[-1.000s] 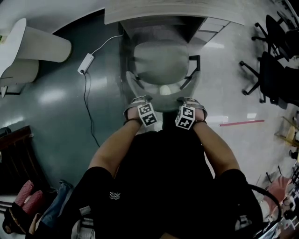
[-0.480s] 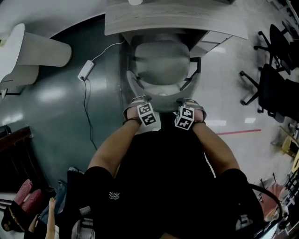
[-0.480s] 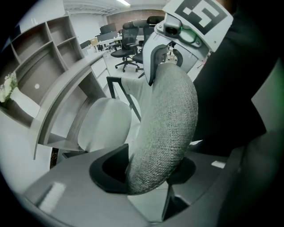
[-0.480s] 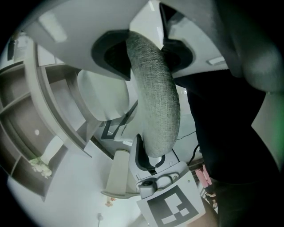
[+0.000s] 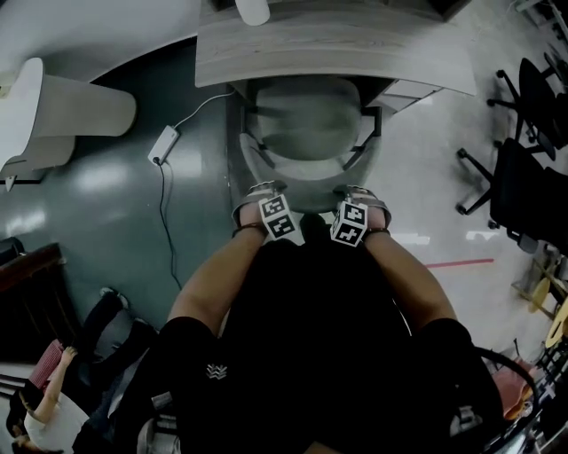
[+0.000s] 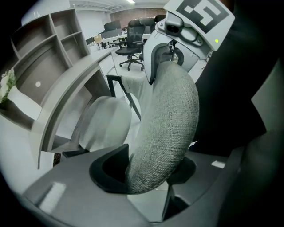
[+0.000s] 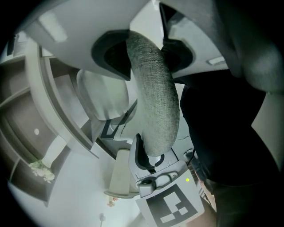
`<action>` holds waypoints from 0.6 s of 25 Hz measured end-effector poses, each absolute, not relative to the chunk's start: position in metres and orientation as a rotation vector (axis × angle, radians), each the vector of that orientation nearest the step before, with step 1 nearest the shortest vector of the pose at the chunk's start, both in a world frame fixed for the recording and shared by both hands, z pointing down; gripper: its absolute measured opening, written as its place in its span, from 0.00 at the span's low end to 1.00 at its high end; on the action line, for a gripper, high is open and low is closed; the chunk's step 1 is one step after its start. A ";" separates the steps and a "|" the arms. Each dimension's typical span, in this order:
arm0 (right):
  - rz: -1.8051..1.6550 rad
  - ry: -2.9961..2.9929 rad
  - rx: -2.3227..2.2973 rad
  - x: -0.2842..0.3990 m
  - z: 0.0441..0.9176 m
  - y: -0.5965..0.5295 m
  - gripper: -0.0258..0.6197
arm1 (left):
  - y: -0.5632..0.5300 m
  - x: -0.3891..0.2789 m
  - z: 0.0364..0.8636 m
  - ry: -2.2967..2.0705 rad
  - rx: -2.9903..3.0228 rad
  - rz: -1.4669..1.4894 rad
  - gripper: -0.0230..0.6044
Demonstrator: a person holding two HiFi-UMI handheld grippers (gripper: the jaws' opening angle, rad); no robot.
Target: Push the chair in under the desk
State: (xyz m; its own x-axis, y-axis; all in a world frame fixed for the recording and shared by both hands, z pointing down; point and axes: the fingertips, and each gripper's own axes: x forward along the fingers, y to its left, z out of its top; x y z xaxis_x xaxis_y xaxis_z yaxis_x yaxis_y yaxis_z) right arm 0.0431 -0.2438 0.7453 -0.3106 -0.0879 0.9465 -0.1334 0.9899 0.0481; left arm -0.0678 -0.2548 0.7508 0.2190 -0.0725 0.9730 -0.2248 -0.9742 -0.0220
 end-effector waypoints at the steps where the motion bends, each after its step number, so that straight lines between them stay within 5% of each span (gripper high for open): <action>1: 0.040 -1.886 0.158 0.044 0.747 -0.251 0.29 | -0.262 -0.067 0.752 -0.294 2.353 1.866 0.36; 15: 0.022 -1.909 0.149 0.043 0.744 -0.322 0.29 | -0.334 -0.068 0.751 -0.334 2.336 1.875 0.37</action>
State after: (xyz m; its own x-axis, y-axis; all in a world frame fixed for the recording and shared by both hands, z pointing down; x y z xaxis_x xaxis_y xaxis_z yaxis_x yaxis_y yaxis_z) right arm 0.0433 -0.3223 0.7436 -0.3289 -0.0927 0.9398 -0.1144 0.9918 0.0577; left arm -0.0679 -0.3338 0.7508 0.2046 -0.0917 0.9745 -0.2502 -0.9674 -0.0385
